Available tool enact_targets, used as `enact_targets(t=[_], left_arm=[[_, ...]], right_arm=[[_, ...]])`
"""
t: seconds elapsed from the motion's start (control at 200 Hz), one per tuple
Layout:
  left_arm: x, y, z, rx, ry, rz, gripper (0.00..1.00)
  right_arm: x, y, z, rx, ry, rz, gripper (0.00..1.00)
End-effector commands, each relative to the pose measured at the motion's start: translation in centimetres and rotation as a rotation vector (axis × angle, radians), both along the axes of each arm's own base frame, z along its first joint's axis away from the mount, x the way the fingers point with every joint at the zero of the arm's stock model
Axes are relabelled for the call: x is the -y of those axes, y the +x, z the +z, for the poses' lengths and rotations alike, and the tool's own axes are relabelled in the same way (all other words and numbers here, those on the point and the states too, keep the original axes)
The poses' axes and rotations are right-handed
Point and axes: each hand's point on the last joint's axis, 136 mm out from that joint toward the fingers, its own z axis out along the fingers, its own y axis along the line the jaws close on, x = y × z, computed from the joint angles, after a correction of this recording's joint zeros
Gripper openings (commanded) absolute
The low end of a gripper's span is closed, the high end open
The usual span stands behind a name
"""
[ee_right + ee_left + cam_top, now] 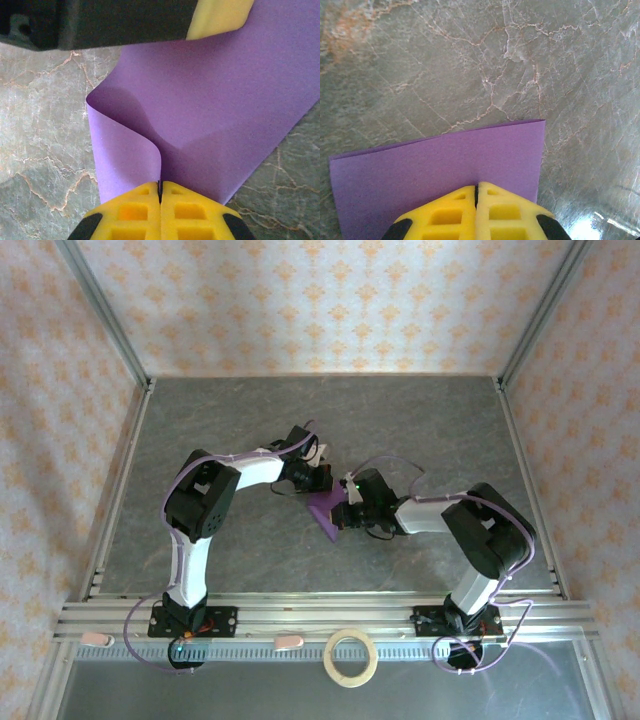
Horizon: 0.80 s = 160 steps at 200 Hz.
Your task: Fold a paper plane with a square sheet of paper (pick it up from the middle)
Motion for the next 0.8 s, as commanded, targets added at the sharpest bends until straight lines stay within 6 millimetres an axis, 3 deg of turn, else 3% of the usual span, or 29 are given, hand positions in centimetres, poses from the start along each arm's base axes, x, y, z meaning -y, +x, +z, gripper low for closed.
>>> enact_targets(t=[0.0, 0.35, 0.606, 0.796], left_arm=[[-2.2, -1.4, -3.1, -0.062, 0.112, 0.037, 0.01], [-2.1, -1.4, -3.1, -0.063, 0.114, 0.036, 0.01], [-2.1, -1.3, -2.9, -0.061, 0.108, 0.036, 0.01], [-2.1, -1.4, -3.0, -0.064, 0.11, 0.034, 0.01]], right_arm=[[0.3, 1.2, 1.2, 0.027, -0.013, -0.04, 0.0], [0.8, 1.3, 1.1, 0.017, -0.036, -0.064, 0.0], [0.5, 1.0, 2.4, 0.026, -0.009, -0.045, 0.0], [0.6, 0.8, 1.8, 0.006, -0.02, -0.046, 0.0]])
